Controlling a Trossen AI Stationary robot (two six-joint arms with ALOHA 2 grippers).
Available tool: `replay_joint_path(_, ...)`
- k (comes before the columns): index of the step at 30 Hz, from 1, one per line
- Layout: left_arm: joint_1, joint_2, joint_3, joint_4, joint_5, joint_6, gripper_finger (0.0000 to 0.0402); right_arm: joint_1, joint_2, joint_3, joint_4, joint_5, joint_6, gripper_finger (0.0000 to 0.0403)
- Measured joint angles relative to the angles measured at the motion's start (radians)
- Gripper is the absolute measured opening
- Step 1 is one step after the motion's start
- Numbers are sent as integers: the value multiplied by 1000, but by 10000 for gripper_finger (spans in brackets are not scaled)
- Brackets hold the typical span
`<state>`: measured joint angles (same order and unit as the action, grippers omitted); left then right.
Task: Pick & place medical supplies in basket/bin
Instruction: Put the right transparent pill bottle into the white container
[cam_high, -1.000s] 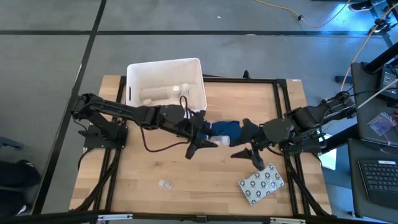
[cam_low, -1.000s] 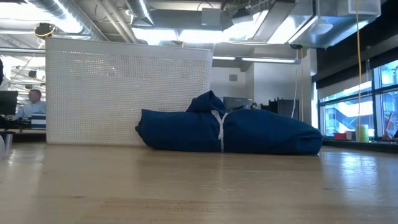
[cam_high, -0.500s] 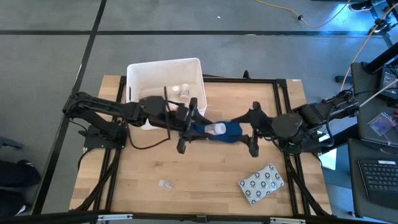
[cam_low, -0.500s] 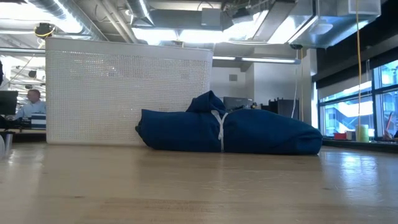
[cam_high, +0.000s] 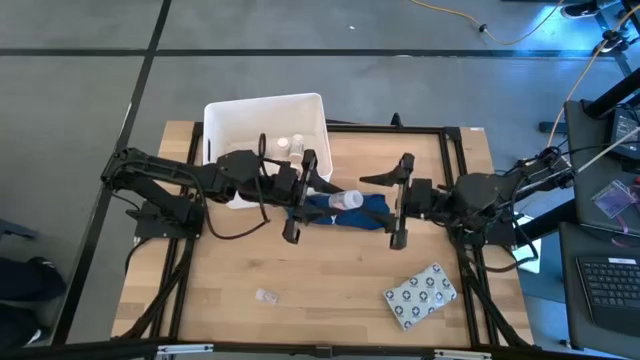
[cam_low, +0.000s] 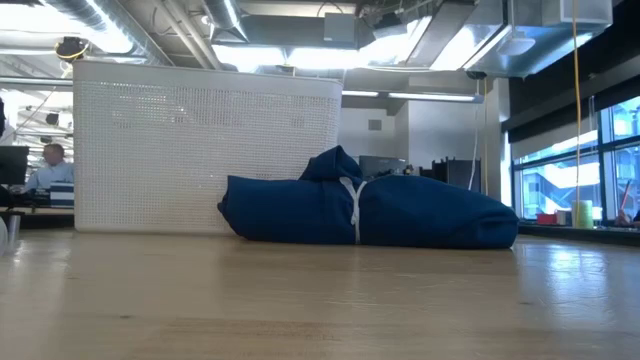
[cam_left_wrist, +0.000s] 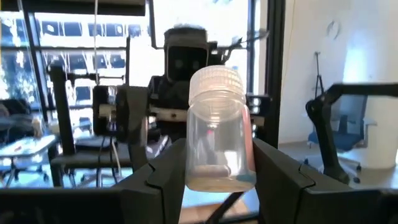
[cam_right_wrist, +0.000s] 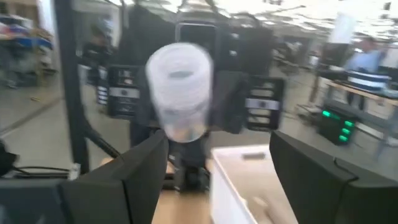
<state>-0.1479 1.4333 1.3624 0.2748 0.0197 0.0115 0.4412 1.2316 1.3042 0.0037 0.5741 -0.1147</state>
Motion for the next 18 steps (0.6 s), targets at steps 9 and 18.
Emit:
replay_joint_path(9, 0, -1, 0, 46, 6, 4, 160, -44, 4, -3, 111, -198, -2, 280)
replay_joint_path(18, 0, -1, 0, 60, 5, 29, 160, -96, 42, -3, 164, -271, 0, 280)
